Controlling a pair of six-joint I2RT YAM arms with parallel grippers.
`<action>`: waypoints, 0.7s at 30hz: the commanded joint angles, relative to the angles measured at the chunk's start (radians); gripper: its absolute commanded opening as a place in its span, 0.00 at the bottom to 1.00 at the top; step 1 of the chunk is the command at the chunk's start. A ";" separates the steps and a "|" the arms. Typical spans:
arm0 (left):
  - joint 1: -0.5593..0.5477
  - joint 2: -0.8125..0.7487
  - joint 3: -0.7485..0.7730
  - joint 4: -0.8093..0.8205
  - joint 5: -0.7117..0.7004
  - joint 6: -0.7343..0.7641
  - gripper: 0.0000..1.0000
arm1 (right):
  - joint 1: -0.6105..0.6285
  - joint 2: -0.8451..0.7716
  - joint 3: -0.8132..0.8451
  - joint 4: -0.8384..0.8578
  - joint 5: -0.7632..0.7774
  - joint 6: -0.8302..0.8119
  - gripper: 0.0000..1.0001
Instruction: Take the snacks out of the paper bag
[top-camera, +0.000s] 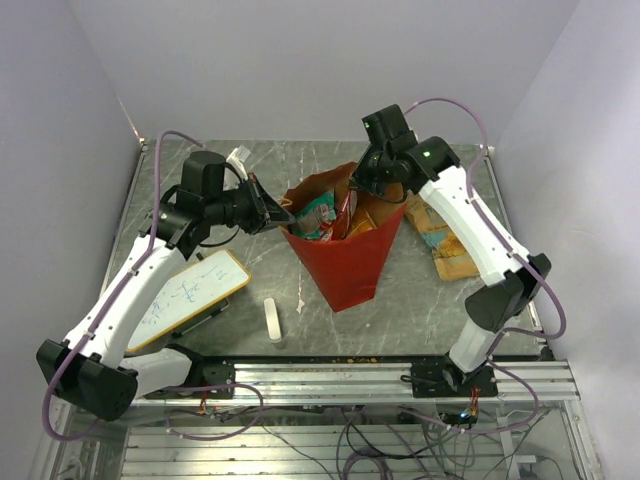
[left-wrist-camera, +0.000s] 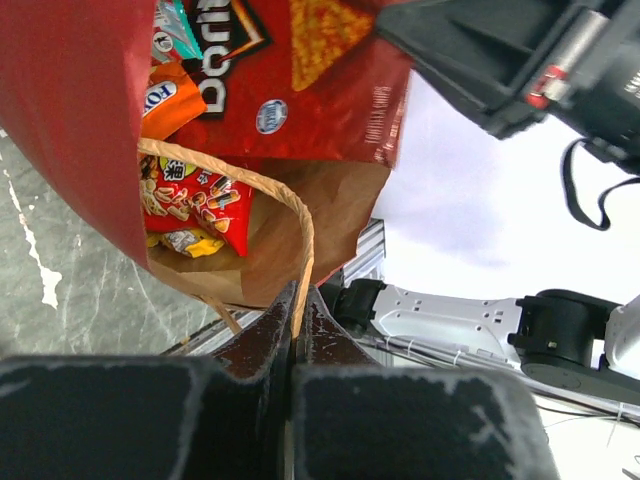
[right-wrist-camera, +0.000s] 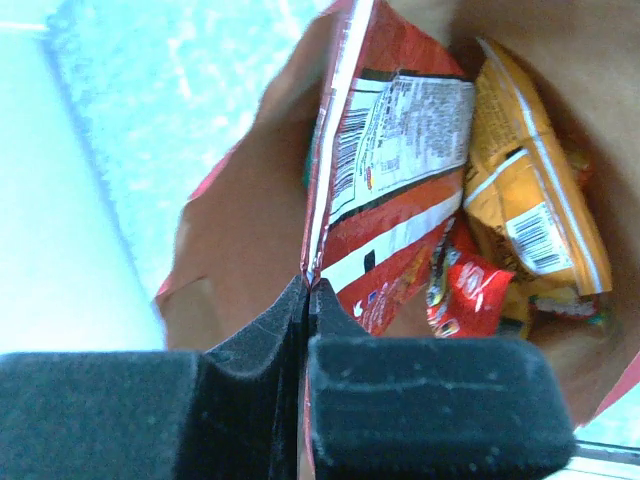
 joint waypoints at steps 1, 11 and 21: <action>-0.006 -0.063 -0.070 0.085 0.005 -0.045 0.07 | 0.005 -0.125 0.005 0.121 -0.048 0.033 0.00; -0.005 -0.056 -0.067 0.047 -0.013 -0.011 0.07 | 0.004 -0.241 0.211 0.193 0.037 -0.177 0.00; -0.005 -0.058 -0.032 -0.032 -0.032 0.052 0.07 | 0.003 -0.413 0.231 0.193 0.203 -0.268 0.00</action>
